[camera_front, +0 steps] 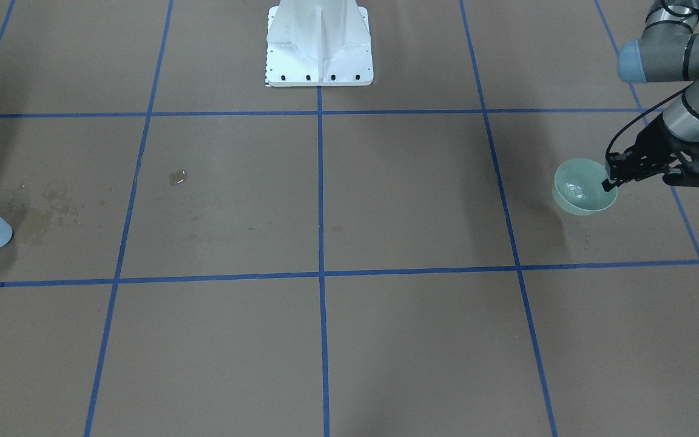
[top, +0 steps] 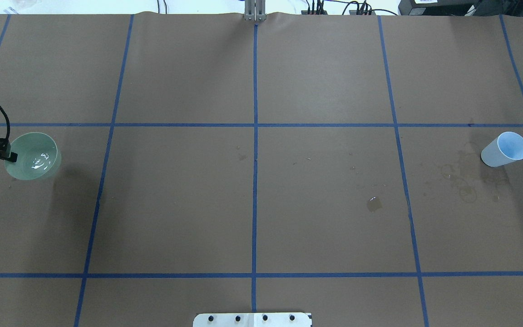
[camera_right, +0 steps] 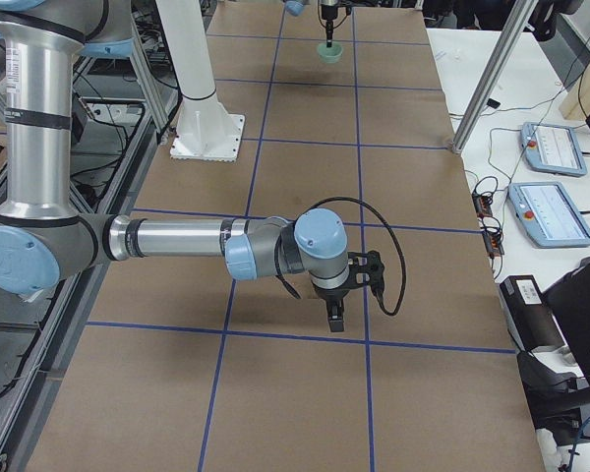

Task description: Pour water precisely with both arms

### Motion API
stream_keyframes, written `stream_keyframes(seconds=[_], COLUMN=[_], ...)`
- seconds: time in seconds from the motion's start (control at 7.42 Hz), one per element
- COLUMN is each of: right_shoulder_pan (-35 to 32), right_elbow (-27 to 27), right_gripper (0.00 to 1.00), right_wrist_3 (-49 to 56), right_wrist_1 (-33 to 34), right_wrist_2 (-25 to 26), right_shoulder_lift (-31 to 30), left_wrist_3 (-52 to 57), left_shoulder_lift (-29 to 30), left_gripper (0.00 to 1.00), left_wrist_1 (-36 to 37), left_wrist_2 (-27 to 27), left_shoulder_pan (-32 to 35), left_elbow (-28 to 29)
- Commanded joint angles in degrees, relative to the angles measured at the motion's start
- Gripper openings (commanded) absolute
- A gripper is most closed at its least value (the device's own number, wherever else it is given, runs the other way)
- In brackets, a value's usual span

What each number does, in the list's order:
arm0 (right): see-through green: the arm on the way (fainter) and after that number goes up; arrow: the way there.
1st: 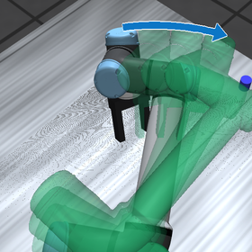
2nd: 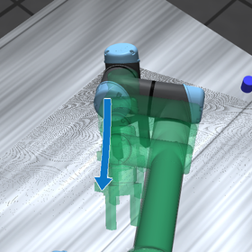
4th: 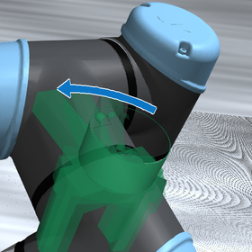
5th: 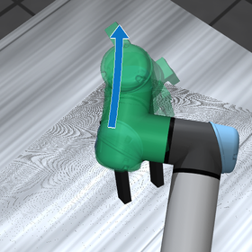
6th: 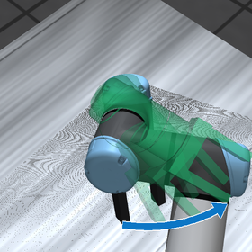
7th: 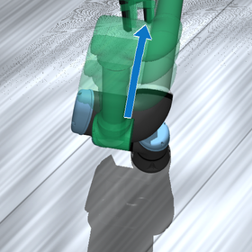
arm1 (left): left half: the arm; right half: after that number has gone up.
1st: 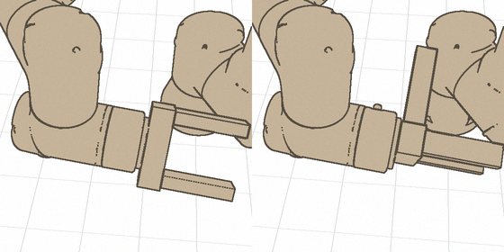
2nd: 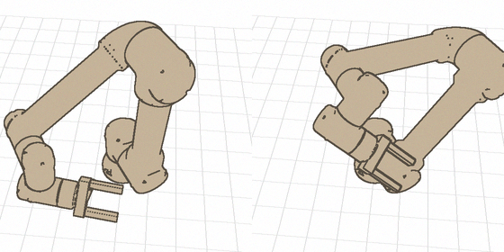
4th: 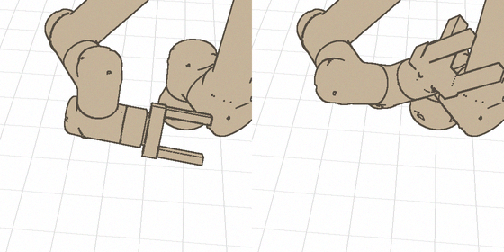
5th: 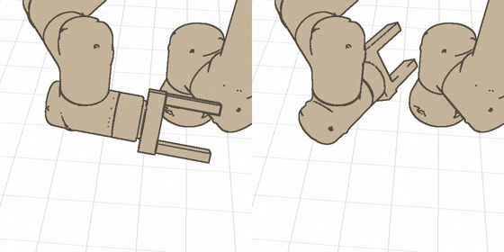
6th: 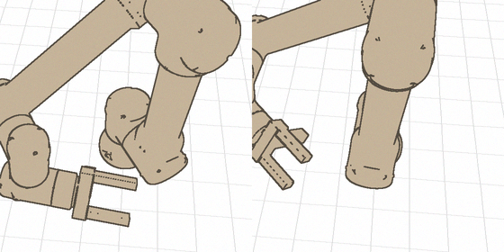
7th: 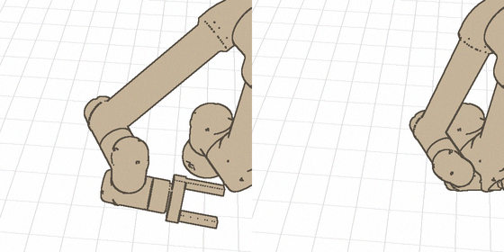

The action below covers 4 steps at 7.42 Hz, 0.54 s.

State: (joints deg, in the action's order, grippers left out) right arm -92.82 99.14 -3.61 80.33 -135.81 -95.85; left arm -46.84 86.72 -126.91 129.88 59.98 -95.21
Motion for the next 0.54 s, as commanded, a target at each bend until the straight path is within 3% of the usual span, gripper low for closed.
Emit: stream_keyframes(seconds=[0.0,0.4], right_shoulder_pan=[0.0,0.0], right_elbow=[0.0,-0.2], right_gripper=[0.99,0.99], right_wrist_3=[-0.5,-0.5], right_wrist_1=[0.0,0.1], right_wrist_2=[-0.2,-0.2], right_shoulder_lift=[0.1,0.2], left_wrist_3=[0.3,0.4], left_shoulder_lift=[-0.1,-0.3], left_gripper=[0.0,0.0], left_wrist_1=[-5.2,-5.5], left_wrist_2=[0.4,0.8], left_shoulder_pan=[0.0,0.0], left_elbow=[4.8,6.3])
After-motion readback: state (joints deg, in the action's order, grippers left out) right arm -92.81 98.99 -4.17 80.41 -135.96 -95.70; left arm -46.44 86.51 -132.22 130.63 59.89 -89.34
